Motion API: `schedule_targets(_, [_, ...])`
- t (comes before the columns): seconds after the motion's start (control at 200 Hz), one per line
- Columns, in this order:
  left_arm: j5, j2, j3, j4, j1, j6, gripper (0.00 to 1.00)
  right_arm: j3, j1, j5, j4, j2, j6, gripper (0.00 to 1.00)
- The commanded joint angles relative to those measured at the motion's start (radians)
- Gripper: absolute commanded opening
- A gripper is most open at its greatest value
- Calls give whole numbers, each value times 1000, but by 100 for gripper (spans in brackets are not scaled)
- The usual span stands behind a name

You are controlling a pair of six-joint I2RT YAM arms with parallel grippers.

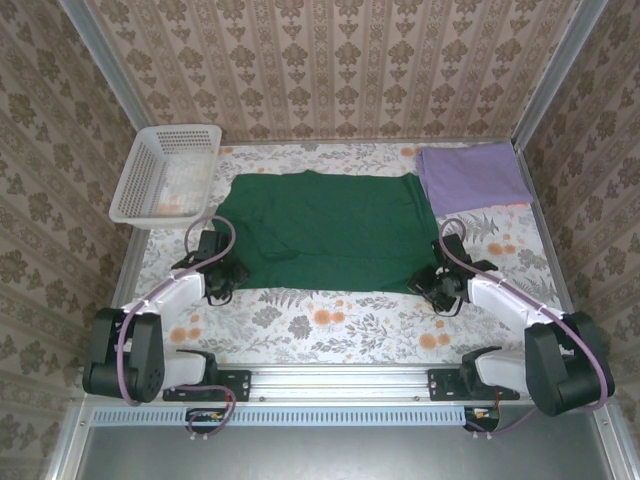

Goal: Fold and stack the t-shirts

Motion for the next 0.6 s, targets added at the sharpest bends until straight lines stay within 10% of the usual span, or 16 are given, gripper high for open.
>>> schedule_targets(0.0, [-47, 25, -12, 30, 12, -7, 42, -22, 9, 82, -6, -32, 98, 53])
schedule_targets(0.295, [-64, 74, -8, 64, 43, 44, 19, 26, 7, 124, 41, 93, 110, 48])
schedule_targets(0.595, [-76, 37, -14, 4, 55, 98, 0, 37, 8, 142, 43, 123, 85, 10])
